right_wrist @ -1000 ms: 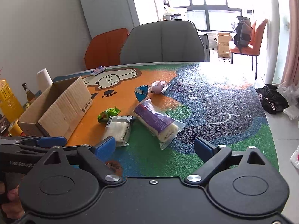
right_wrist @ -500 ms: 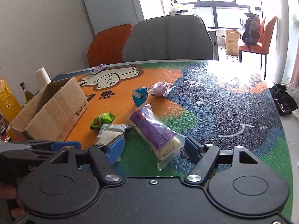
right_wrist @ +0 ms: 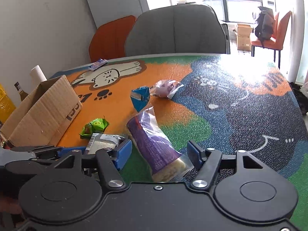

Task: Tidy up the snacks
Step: 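Grasp the white bread packet with the left tool while the right tool grasps the purple-wrapped roll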

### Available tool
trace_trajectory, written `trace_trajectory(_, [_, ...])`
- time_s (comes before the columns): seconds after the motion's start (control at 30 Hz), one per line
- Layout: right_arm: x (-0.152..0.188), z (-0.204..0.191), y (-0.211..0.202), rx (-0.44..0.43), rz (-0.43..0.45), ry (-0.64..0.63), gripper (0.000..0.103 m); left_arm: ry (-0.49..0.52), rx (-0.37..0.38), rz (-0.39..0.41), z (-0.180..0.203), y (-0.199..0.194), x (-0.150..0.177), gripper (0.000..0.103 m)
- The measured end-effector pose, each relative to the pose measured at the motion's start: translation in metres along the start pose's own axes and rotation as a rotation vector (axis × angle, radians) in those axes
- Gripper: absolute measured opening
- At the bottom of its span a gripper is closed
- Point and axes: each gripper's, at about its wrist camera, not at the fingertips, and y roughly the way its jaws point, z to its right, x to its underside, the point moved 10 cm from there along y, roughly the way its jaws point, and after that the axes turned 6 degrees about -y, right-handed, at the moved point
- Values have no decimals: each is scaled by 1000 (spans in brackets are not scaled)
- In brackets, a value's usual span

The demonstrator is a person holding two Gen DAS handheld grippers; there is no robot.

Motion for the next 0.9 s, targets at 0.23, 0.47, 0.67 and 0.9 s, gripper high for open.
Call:
trace_trajectory(0.23, [15, -2, 0, -3, -46, 13, 63, 80, -8, -2, 5, -6, 9, 52])
trace_trajectory(0.47, [33, -12, -9, 7, -77, -21, 48, 40, 42, -19, 0, -17, 16, 47])
trace_trajectory(0.67, [34, -15, -29, 24, -37, 10, 43, 32, 78, -8, 5, -35, 17, 46])
trace_trajectory(0.9, [27, -16, -54, 45, 29, 25, 39, 36, 104, 29, 10, -55, 11, 46])
